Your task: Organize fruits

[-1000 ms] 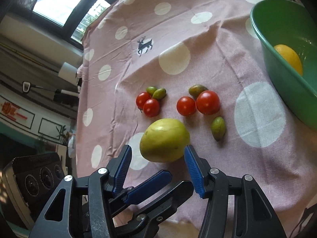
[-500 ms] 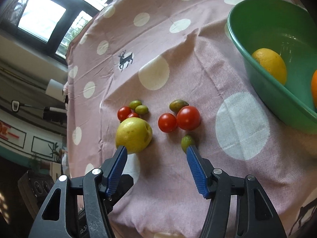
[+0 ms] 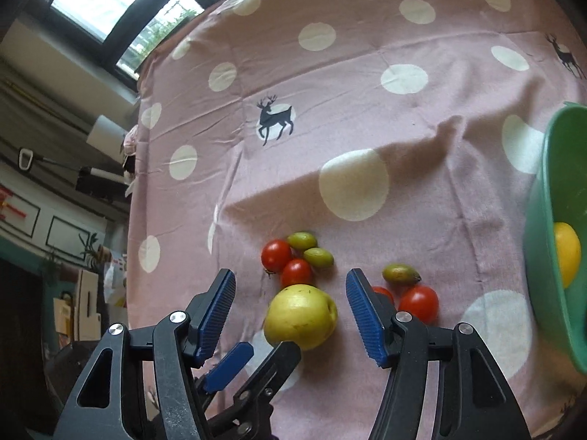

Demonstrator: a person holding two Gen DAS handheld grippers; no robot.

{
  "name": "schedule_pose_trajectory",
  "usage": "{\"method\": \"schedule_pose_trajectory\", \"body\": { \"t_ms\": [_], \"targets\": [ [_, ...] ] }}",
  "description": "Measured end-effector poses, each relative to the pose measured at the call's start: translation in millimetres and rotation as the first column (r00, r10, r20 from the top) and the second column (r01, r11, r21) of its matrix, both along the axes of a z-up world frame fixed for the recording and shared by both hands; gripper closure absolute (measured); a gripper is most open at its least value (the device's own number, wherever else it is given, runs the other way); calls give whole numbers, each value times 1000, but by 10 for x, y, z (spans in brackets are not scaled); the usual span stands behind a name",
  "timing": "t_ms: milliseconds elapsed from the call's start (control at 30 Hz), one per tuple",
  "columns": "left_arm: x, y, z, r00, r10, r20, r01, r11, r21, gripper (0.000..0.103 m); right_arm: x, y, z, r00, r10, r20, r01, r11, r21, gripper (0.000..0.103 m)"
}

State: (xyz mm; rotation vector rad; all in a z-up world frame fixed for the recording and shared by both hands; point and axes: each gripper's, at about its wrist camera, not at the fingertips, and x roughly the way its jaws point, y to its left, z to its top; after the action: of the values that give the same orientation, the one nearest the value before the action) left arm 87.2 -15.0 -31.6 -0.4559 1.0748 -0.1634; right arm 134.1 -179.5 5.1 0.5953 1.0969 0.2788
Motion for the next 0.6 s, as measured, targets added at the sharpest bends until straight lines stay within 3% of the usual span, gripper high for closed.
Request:
{"method": "schedule_pose_trajectory", "body": {
  "t_ms": [133, 233, 400, 600],
  "targets": [
    [15, 15, -22, 999, -22, 29, 24, 999, -41, 36, 76, 67, -293, 995, 9, -98, -5, 999, 46, 39],
    [30, -34, -79, 999, -46, 23, 47, 998, -48, 38, 92, 133, -350, 994, 35, -102, -31, 999, 37, 39],
    [45, -26, -192, 998, -60, -12, 58, 990, -127, 48, 107, 237, -336, 994, 75, -81, -76, 997, 0, 39],
    [-10, 12, -181, 998, -65, 1, 64, 986, -154, 50, 132, 284, -388, 991, 105, -86, -107, 994, -17, 48]
  ]
}}
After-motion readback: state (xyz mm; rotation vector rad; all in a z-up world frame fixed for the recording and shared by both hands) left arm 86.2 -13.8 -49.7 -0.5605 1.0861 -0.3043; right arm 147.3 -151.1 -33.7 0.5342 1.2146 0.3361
